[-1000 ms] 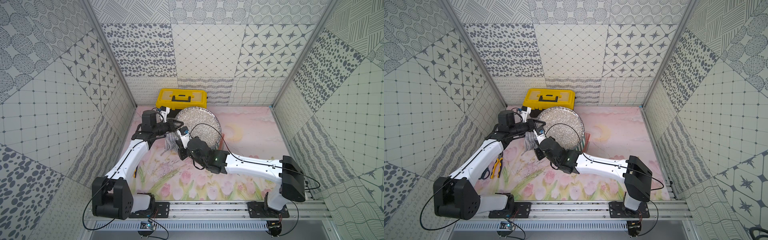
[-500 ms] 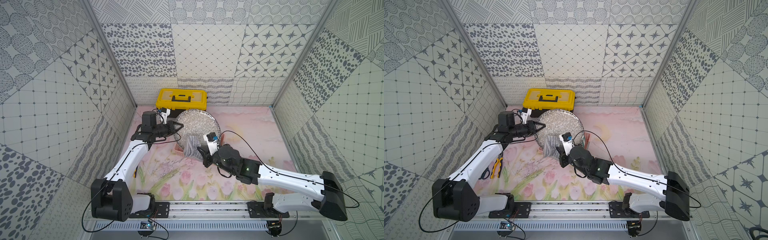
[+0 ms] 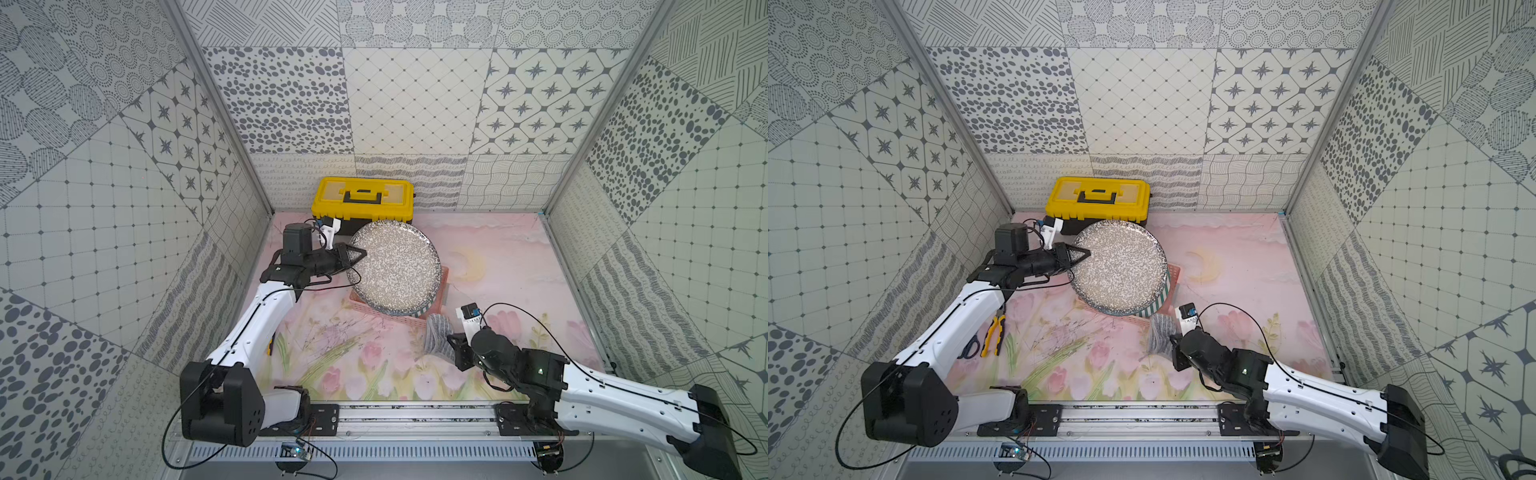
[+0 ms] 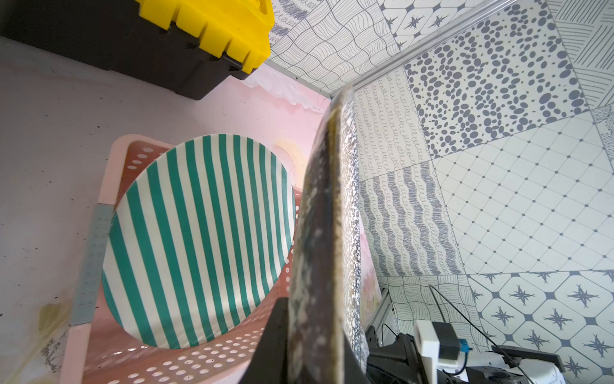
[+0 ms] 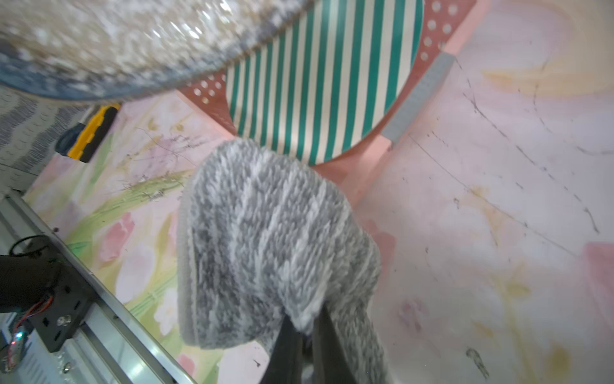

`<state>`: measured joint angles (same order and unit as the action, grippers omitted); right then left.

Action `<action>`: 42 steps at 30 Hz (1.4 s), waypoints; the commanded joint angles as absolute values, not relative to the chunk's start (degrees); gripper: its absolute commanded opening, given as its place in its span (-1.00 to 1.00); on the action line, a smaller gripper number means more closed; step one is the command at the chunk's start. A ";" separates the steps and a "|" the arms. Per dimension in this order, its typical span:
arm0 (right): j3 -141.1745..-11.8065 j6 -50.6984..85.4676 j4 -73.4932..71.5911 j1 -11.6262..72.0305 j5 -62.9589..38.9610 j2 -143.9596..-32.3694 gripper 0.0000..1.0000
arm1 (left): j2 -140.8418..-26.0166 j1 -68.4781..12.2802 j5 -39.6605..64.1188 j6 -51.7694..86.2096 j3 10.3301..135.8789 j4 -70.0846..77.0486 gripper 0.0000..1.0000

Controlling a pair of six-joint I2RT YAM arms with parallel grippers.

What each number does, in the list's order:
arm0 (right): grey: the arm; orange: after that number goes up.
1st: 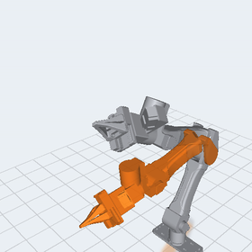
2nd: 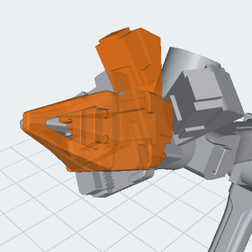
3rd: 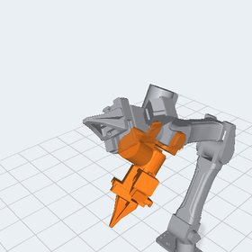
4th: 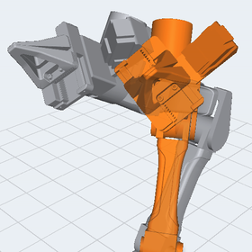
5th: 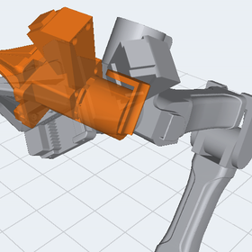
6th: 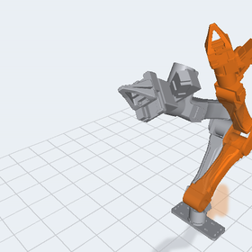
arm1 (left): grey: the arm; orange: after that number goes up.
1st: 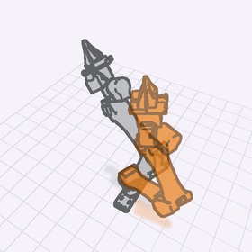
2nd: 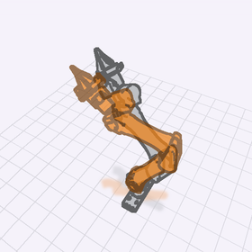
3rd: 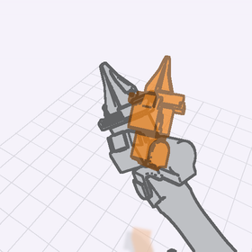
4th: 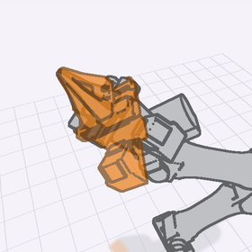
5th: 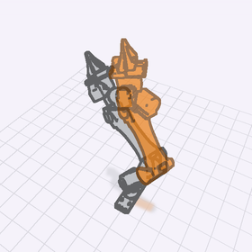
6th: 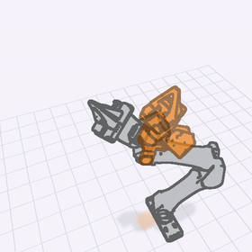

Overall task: Wipe the wet plate dry
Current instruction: Place the towel at the center of the board, then place the plate at the center of the board.

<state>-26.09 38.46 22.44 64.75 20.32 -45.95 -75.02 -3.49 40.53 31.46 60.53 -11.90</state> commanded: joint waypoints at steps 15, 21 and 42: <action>-27.42 44.18 24.67 61.53 17.73 -61.00 0.06 | -73.31 -2.72 51.32 34.29 61.88 -0.17 -1.00; -30.67 39.01 31.87 57.74 15.34 -47.57 0.44 | -72.84 -2.72 51.99 33.78 61.70 -0.20 -1.00; -47.92 45.55 3.66 21.06 -40.31 -63.45 0.40 | -73.20 -2.82 59.78 37.79 60.49 5.35 -1.00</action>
